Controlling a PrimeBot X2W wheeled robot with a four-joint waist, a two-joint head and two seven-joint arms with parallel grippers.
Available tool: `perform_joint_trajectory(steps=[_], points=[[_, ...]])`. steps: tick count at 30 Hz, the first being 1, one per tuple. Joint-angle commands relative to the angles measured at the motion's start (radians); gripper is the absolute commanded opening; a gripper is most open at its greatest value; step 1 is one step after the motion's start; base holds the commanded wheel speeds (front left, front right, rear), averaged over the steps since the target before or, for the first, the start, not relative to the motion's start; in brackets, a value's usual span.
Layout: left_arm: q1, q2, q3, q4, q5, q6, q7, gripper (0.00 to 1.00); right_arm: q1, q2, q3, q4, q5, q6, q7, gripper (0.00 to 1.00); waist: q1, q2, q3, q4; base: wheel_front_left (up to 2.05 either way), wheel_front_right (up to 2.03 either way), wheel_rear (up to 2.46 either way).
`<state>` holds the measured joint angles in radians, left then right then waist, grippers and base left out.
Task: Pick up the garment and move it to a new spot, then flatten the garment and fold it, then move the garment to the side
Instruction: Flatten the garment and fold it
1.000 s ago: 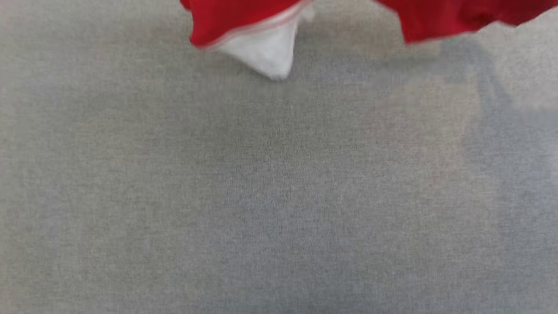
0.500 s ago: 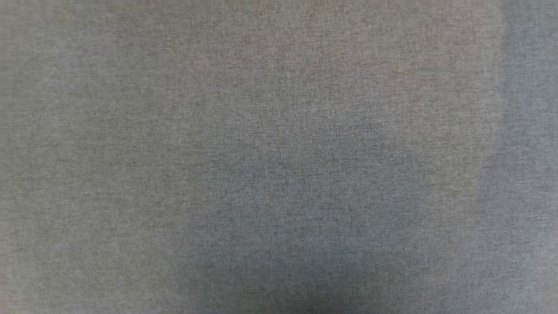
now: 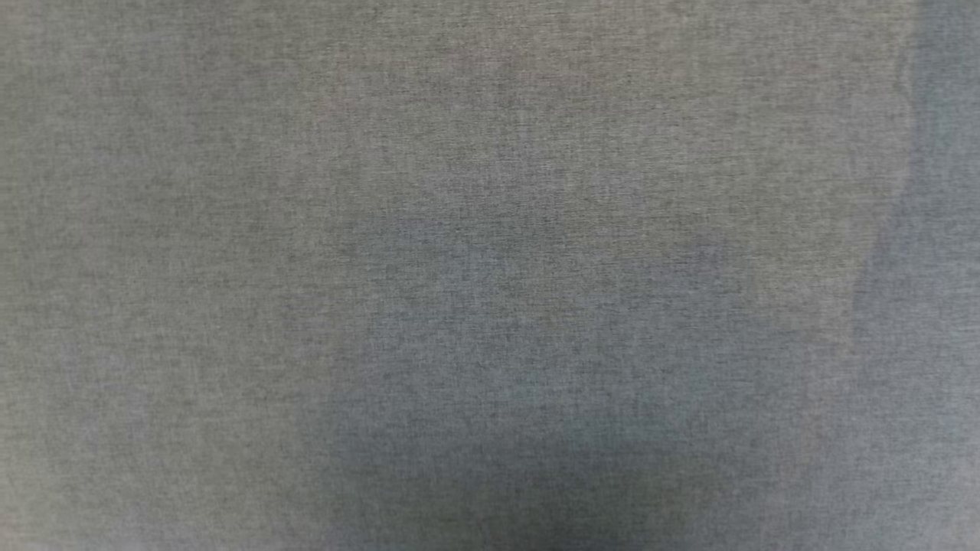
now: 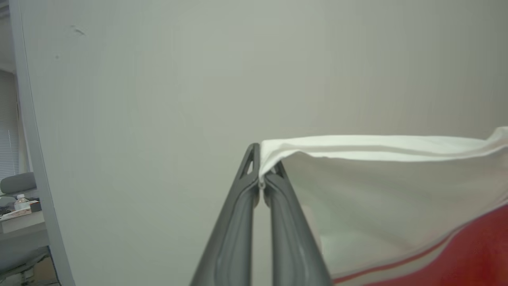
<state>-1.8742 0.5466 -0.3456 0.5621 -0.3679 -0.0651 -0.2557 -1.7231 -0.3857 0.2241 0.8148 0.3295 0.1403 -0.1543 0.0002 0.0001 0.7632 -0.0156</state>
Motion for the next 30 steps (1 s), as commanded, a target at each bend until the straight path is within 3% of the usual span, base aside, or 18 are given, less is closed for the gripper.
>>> perform_joint_trajectory(steps=[1,9,18,30], points=[[0.066,-0.007,0.025,-0.007,-0.005,0.003,-0.006,0.00,0.039,-0.019,0.005,0.023,0.007,-0.010,-0.012,0.00,-0.0002,-0.0001,0.001,0.011,0.00,0.00,0.00],[0.407,-0.102,0.101,-0.073,-0.019,-0.017,-0.006,0.00,0.198,-0.031,0.093,0.065,0.044,-0.010,-0.063,0.00,-0.0002,-0.0001,-0.061,0.039,0.00,0.00,0.00],[0.755,-0.197,0.134,-0.106,-0.025,-0.042,-0.006,0.00,0.427,-0.053,0.179,0.020,0.108,-0.010,-0.097,0.00,-0.0002,-0.0001,-0.182,0.069,0.00,0.00,0.00],[1.157,-0.229,0.135,-0.077,-0.101,-0.059,-0.005,0.00,0.732,-0.063,0.321,-0.097,0.227,-0.010,-0.106,0.00,-0.0002,-0.0001,-0.340,0.094,0.00,0.00,0.00]])
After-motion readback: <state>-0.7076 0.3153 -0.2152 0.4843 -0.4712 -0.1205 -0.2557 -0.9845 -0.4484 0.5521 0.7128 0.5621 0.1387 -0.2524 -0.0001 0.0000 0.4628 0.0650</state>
